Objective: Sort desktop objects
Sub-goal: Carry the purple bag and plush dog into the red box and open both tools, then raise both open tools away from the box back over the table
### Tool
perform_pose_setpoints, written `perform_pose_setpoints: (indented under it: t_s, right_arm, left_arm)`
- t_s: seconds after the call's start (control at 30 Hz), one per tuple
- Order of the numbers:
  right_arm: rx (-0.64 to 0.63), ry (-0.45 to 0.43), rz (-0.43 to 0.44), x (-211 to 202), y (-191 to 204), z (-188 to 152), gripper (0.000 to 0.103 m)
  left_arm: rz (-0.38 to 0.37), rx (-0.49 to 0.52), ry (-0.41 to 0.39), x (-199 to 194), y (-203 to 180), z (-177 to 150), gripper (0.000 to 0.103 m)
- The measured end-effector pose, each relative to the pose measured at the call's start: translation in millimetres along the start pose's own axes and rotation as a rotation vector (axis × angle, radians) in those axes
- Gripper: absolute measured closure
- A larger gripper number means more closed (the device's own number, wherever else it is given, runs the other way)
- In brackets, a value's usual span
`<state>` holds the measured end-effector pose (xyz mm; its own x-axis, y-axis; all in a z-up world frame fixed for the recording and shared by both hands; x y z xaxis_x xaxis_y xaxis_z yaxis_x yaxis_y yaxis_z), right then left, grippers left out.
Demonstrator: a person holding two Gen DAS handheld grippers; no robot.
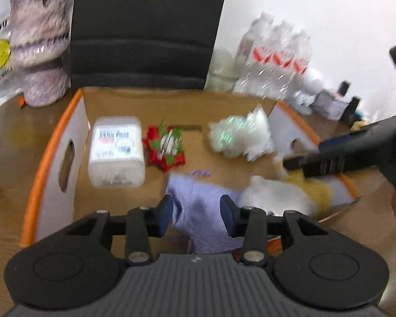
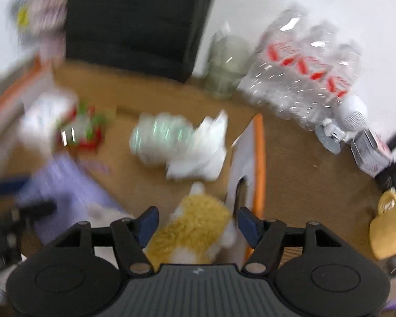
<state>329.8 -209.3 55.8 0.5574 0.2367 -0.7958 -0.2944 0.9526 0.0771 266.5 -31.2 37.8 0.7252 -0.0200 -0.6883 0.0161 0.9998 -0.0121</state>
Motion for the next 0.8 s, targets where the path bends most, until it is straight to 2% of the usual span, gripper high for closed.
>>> perform_pose_setpoints:
  t_s: [0.07,0.13,0.2,0.3,0.37,0.43,0.53,0.63,0.7,0.77,0.8]
  right_arm:
    - [0.062,-0.071,0.055,-25,-4,15,0.02]
    - [0.112,-0.103,0.124,-42,-6,22,0.02]
    - [0.138,-0.097,0.171,-46,-4,20,0.021]
    - [0.146,-0.052,0.235,-33,6,1,0.024]
    - [0.152,-0.013,0.271,-17,9,-15,0.026]
    - [0.166,0.008,0.256,-2,7,-29,0.026]
    - [0.142,-0.018,0.189,5,3,-40,0.024]
    - [0.188,-0.045,0.214,-6,-1,-35,0.028]
    - [0.196,-0.128,0.246,-25,-3,-26,0.028]
    - [0.192,-0.169,0.263,-43,-2,-16,0.027]
    - [0.198,-0.169,0.273,-50,-2,-12,0.025]
  left_arm:
    - [0.009,-0.006,-0.024,-13,6,14,0.055]
    - [0.012,0.001,-0.038,-23,14,27,0.037]
    - [0.024,0.034,-0.037,-22,20,31,0.027]
    - [0.098,0.026,0.04,-7,34,15,0.035]
    - [0.101,-0.006,0.075,0,41,4,0.036]
    - [0.092,-0.023,0.072,-1,44,-4,0.035]
    - [0.115,0.02,0.07,-3,41,-6,0.034]
    - [0.124,-0.026,0.064,-10,44,0,0.036]
    - [0.083,-0.048,0.02,-26,42,9,0.034]
    - [0.081,-0.039,-0.014,-43,37,19,0.03]
    - [0.092,-0.027,-0.022,-51,34,24,0.024]
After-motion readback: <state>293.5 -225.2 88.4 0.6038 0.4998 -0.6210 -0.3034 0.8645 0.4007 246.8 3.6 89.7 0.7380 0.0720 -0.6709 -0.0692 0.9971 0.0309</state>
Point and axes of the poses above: each gripper's, at about its wrist camera, not at the fingertips, and x roughly the way its jaws point, y to its left, z to its top, the point moved 5 cm from there along x, roughly the way its jaws point, and after that the axes turned 14 degrees about z, right-handed, at the moved point
